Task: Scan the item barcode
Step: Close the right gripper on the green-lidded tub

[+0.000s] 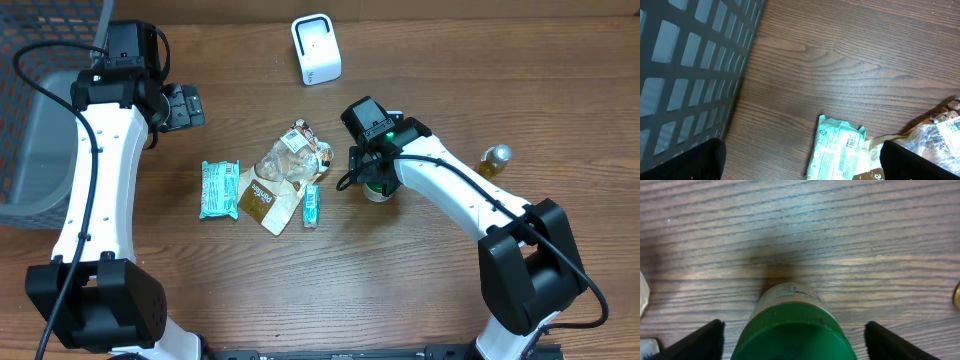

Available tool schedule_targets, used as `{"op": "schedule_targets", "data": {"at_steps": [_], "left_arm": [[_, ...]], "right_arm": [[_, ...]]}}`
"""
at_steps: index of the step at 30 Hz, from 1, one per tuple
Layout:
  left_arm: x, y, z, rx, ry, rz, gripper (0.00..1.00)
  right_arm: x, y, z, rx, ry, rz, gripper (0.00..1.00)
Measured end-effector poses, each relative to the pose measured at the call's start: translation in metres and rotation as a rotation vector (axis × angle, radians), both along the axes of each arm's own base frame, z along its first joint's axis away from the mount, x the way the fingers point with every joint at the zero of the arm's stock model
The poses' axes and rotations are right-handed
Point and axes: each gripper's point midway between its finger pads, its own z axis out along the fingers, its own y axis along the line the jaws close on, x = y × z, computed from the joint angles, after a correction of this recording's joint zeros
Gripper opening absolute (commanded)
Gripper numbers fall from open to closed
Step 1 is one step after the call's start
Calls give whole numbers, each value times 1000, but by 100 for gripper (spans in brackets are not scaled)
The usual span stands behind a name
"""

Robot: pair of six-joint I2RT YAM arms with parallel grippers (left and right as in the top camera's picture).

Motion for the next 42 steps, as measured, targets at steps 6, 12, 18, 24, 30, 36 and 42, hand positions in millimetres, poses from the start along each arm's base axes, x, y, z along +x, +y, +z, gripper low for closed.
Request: {"op": "schedule_targets", "data": {"at_steps": [6, 12, 18, 24, 30, 36, 42], "left_arm": [[0, 0, 0, 0, 0, 0, 99], [0, 0, 0, 0, 0, 0, 100], [0, 0, 0, 0, 0, 0, 100], [0, 0, 0, 0, 0, 0, 99], [0, 0, 0, 0, 0, 0, 100], [0, 0, 0, 0, 0, 0, 100], [0, 0, 0, 0, 0, 0, 100]], "right_arm": [[-5, -3, -1, -11, 19, -2, 77], [-6, 0, -2, 2, 30, 2, 76], [-5, 3, -2, 22, 28, 6, 95], [2, 8, 0, 43, -4, 8, 100], [3, 9, 0, 42, -4, 19, 80], [-1, 6, -1, 27, 15, 34, 64], [-4, 6, -2, 28, 28, 36, 59]]}}
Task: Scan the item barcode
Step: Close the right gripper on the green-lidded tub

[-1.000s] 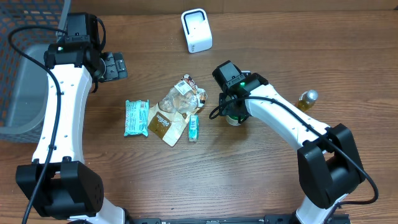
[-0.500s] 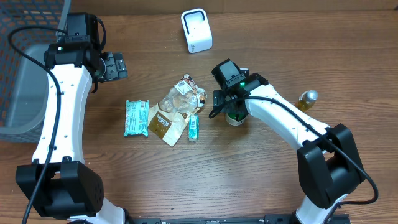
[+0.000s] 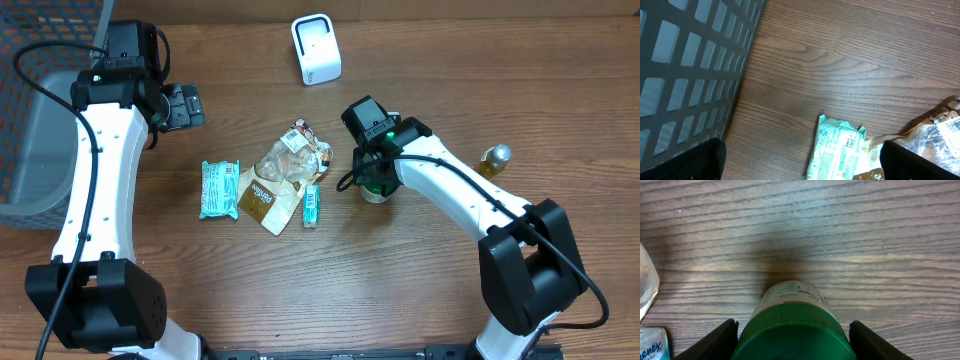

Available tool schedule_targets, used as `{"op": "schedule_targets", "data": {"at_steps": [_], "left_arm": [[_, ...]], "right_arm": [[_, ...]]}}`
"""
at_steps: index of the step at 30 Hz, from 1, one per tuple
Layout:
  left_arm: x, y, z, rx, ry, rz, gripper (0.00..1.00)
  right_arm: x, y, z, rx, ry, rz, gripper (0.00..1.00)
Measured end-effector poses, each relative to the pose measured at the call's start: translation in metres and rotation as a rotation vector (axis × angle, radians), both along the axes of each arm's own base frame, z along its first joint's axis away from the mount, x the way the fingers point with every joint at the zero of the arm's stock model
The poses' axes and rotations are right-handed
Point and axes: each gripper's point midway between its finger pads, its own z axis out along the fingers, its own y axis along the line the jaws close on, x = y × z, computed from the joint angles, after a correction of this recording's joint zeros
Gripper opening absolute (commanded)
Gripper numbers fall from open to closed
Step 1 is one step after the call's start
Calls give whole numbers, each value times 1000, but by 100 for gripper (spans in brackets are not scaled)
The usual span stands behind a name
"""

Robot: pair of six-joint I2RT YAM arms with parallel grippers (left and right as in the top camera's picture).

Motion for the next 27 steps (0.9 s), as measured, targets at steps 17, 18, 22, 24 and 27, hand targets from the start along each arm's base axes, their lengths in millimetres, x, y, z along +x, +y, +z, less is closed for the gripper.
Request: {"op": "schedule_targets", "data": {"at_steps": [17, 18, 22, 24, 27], "left_arm": [[0, 0, 0, 0, 0, 0, 100], [0, 0, 0, 0, 0, 0, 100], [0, 0, 0, 0, 0, 0, 100], [0, 0, 0, 0, 0, 0, 100], [0, 0, 0, 0, 0, 0, 99]], "right_arm": [[-30, -4, -3, 36, 120, -157, 55], [-31, -4, -3, 41, 124, -164, 55], [-35, -1, -3, 63, 144, -176, 56], [-36, 1, -3, 71, 151, -179, 56], [-38, 2, -4, 79, 160, -183, 57]]}}
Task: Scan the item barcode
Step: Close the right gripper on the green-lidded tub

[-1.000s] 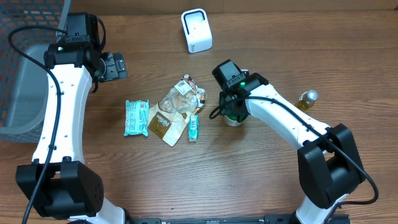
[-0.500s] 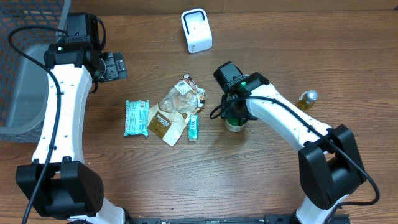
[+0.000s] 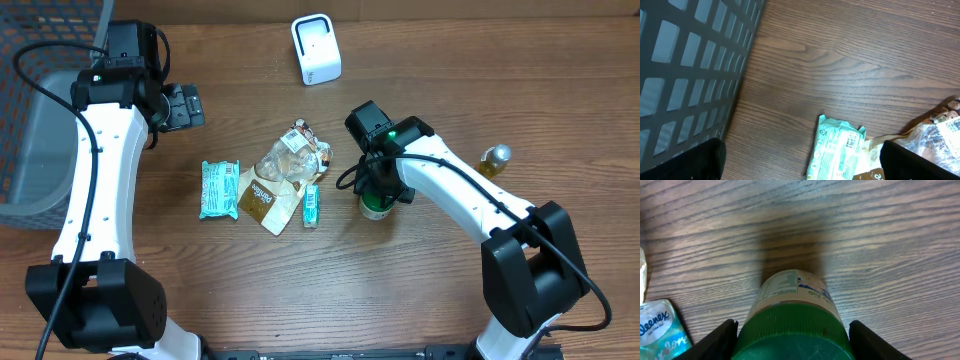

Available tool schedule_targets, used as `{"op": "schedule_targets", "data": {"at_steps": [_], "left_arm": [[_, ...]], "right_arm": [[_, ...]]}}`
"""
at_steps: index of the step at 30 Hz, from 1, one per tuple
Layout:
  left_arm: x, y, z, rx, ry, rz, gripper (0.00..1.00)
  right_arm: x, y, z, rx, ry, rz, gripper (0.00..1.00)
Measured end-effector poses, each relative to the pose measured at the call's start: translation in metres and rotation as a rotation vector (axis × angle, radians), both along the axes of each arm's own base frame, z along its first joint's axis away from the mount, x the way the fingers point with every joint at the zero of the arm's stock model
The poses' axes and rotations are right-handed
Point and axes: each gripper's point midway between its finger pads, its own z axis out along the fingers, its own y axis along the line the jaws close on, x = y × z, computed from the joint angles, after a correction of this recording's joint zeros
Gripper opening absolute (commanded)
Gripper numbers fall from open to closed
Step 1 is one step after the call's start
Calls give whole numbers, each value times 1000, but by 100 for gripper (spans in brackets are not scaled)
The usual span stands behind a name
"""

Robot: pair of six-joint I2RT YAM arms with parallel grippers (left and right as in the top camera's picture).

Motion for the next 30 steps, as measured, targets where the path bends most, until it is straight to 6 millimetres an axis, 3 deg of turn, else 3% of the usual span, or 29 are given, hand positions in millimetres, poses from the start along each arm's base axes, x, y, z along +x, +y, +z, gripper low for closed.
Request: {"op": "schedule_targets", "data": {"at_steps": [6, 8, 10, 17, 22, 30], "left_arm": [[0, 0, 0, 0, 0, 0, 100], [0, 0, 0, 0, 0, 0, 100], [0, 0, 0, 0, 0, 0, 100], [0, 0, 0, 0, 0, 0, 100], [0, 0, 0, 0, 0, 0, 100], [0, 0, 0, 0, 0, 0, 100]], "right_arm": [[-3, 4, 0, 26, 17, -7, 68], [-5, 6, 0, 38, 25, -6, 80], [-7, 8, -2, 49, 39, -3, 100], [-10, 11, -5, 66, 60, -5, 100], [-23, 3, -2, 38, 122, -10, 100], [-9, 4, 13, 59, 87, -4, 100]]}}
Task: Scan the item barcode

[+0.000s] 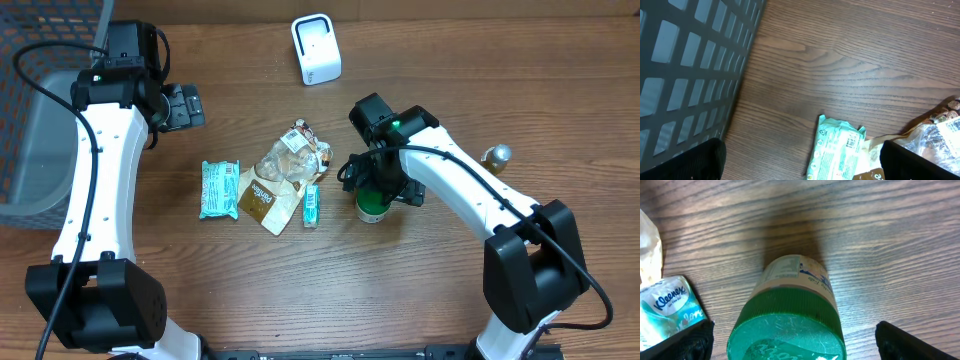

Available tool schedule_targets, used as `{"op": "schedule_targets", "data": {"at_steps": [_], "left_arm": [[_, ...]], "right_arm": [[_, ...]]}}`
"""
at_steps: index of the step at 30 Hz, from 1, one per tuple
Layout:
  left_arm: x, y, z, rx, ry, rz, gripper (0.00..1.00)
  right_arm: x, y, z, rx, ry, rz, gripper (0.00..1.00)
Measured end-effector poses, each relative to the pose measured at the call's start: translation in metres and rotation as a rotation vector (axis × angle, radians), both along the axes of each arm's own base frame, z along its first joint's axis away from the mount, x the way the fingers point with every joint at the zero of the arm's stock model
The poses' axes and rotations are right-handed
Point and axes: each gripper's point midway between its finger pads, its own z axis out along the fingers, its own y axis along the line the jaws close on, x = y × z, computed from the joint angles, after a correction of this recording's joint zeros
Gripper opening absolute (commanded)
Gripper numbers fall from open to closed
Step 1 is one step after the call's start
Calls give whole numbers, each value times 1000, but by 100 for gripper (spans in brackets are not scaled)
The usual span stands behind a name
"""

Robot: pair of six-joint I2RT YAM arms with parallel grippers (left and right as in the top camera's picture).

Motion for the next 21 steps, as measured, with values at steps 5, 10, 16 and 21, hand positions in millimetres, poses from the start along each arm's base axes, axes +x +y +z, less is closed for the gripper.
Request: {"op": "schedule_targets", "data": {"at_steps": [5, 10, 16, 21], "left_arm": [[0, 0, 0, 0, 0, 0, 100], [0, 0, 0, 0, 0, 0, 100], [0, 0, 0, 0, 0, 0, 100], [0, 0, 0, 0, 0, 0, 100]], "right_arm": [[-3, -2, 0, -8, 13, 22, 100], [-2, -1, 0, -6, 7, 41, 100], [1, 1, -1, 3, -8, 52, 100], [0, 4, -10, 9, -16, 63, 100]]}}
